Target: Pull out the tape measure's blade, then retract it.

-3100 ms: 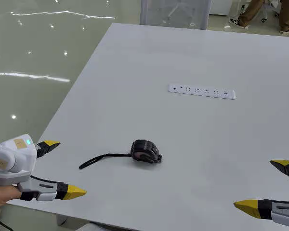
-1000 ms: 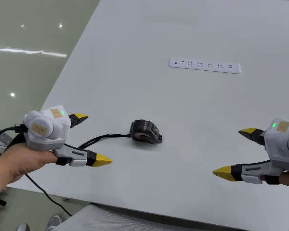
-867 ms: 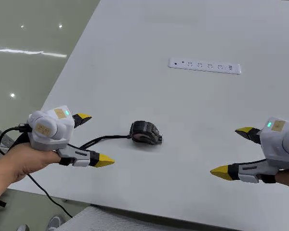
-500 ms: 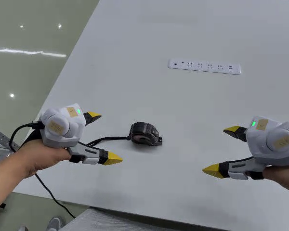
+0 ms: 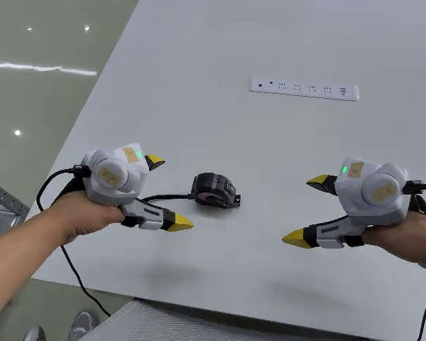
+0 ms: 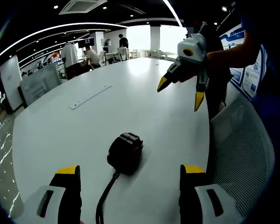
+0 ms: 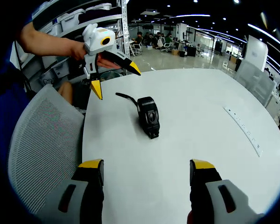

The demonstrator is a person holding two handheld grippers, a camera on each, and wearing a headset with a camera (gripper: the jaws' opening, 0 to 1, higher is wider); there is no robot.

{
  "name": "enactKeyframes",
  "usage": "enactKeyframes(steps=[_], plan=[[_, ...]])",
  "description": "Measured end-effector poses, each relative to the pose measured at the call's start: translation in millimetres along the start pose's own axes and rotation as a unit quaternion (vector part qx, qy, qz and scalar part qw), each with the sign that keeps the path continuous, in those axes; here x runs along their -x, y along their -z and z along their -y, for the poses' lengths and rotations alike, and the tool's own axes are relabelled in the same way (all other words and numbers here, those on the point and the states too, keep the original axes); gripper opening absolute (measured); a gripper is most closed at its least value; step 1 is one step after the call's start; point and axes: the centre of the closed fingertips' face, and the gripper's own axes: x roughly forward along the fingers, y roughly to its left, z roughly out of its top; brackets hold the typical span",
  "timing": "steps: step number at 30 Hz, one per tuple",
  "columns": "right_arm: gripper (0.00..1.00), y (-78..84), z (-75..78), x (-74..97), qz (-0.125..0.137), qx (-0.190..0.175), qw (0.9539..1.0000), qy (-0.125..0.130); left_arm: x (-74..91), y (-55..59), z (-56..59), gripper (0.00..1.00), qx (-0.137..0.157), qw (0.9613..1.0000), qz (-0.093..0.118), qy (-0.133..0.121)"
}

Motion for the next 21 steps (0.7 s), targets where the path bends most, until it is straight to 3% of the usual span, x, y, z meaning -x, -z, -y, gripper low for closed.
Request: enactKeyframes(steps=[21], plan=[[0.62, -12.2, -2.9, -58.7, -0.010, 0.052, 0.9978, -0.041, -37.0, -2.5, 7.0, 0.77, -0.043, 0.9978, -0.026, 0.044]])
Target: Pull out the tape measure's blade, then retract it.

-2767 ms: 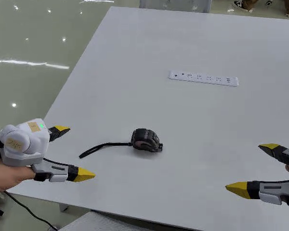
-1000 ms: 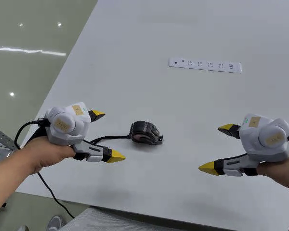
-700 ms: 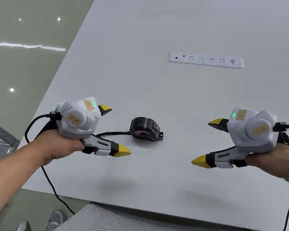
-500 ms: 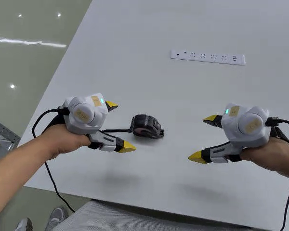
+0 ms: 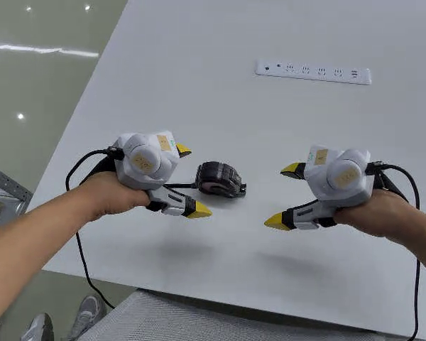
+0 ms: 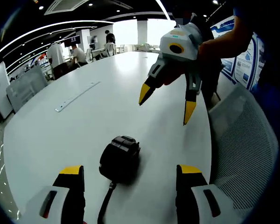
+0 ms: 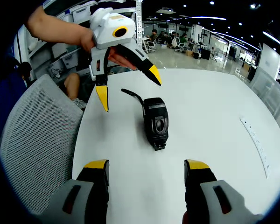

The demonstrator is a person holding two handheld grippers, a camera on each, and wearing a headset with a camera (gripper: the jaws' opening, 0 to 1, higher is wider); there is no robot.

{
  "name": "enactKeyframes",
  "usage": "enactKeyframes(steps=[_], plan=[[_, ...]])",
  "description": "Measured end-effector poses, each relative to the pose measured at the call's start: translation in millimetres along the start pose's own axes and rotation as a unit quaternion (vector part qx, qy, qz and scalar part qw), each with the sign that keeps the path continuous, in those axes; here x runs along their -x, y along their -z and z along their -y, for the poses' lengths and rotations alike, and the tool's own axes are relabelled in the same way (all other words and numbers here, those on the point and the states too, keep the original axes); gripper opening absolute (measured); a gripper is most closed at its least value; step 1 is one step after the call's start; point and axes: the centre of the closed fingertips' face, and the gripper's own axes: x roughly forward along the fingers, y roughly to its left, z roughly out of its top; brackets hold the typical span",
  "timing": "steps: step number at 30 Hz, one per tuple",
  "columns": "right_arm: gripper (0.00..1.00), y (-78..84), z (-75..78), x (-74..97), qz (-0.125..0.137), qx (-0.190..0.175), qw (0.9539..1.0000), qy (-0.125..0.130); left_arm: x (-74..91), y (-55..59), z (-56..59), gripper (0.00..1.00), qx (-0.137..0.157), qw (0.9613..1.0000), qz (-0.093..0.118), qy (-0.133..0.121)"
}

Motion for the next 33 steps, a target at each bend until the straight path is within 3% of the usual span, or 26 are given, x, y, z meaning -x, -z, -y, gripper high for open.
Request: enactKeyframes(steps=[23, 33], plan=[[0.49, -0.4, 10.7, -52.2, -0.012, 0.027, 0.9992, -0.025, -28.3, -2.1, -12.2, 0.64, -0.035, 0.9991, -0.014, 0.020], [0.41, 2.2, 18.8, -71.3, -0.013, 0.040, 0.9985, -0.034, -48.1, 5.6, -17.7, 0.60, -0.058, 0.9973, -0.028, 0.035]])
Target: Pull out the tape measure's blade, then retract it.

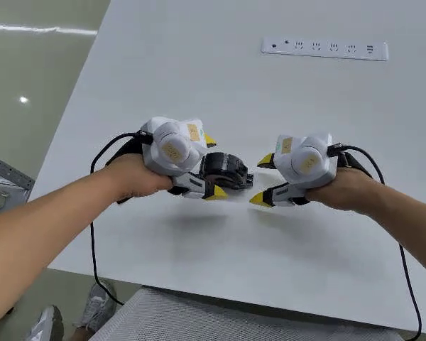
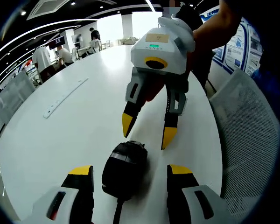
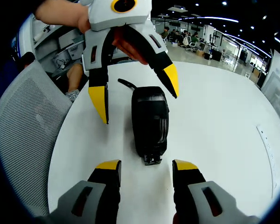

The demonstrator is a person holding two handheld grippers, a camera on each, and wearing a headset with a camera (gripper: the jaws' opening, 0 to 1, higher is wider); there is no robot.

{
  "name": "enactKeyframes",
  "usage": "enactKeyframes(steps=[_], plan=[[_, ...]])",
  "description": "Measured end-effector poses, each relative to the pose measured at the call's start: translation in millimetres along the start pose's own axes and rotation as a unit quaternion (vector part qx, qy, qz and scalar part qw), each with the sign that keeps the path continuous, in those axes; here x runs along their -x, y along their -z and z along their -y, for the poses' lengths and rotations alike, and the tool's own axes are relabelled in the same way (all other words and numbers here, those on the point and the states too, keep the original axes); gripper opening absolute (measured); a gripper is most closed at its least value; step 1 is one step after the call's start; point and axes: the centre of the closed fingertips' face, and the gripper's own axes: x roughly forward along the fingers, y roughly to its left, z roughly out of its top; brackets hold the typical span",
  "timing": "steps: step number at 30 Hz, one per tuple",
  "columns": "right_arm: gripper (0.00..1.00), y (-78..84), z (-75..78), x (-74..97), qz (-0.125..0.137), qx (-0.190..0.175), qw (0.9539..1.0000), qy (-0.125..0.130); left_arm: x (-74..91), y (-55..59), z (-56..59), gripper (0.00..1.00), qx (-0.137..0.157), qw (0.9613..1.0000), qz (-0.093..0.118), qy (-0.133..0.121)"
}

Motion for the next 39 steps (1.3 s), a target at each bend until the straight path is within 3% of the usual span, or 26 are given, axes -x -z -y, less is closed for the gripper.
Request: enactKeyframes(steps=[7, 18, 26, 39], plan=[[0.34, 3.1, 3.1, -10.8, -0.001, 0.016, 0.9998, -0.009, -4.6, 2.6, 2.9, 0.56, -0.029, 0.9994, -0.021, 0.003], [0.24, 4.9, 5.3, -20.0, -0.003, 0.035, 0.9992, -0.015, -14.9, 6.8, -2.5, 0.49, -0.041, 0.9986, -0.028, 0.014], [0.18, 2.8, 5.9, -20.9, 0.001, 0.029, 0.9994, -0.019, -17.6, 7.7, -2.3, 0.43, -0.052, 0.9979, -0.034, 0.018], [0.16, 2.9, 5.4, -20.8, 0.003, 0.037, 0.9991, -0.022, -15.6, 6.0, -5.7, 0.33, -0.059, 0.9974, -0.039, 0.013]])
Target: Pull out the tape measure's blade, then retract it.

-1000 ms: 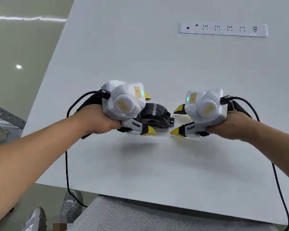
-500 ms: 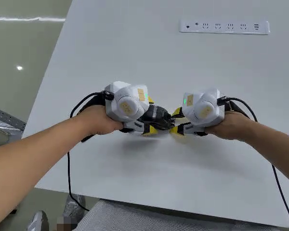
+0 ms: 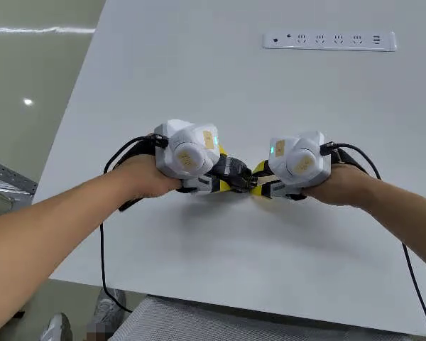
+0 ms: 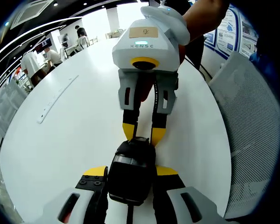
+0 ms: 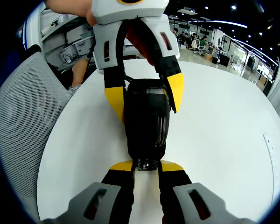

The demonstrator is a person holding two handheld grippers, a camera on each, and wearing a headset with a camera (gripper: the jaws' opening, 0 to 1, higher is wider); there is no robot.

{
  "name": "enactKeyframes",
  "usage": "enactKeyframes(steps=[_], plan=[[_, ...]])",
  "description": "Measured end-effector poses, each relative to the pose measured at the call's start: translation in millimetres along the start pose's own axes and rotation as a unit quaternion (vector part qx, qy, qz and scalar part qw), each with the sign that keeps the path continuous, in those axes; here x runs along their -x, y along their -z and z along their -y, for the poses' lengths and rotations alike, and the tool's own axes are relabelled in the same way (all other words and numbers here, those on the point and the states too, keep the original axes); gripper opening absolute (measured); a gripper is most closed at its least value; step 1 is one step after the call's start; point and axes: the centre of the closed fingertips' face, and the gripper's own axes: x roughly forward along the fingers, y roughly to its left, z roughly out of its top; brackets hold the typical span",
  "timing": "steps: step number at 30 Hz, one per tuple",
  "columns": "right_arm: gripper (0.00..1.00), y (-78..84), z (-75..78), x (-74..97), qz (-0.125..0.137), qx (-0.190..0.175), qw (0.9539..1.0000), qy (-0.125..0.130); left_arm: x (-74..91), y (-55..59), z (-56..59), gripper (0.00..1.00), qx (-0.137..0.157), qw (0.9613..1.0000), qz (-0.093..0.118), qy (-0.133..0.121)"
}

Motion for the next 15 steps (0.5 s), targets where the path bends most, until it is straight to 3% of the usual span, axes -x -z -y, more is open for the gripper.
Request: enactKeyframes(steps=[15], plan=[[0.12, 1.4, 3.3, -0.3, 0.003, 0.004, 1.0000, 0.001, 0.2, -1.7, -0.9, 0.31, 0.009, 0.9996, -0.022, 0.014]])
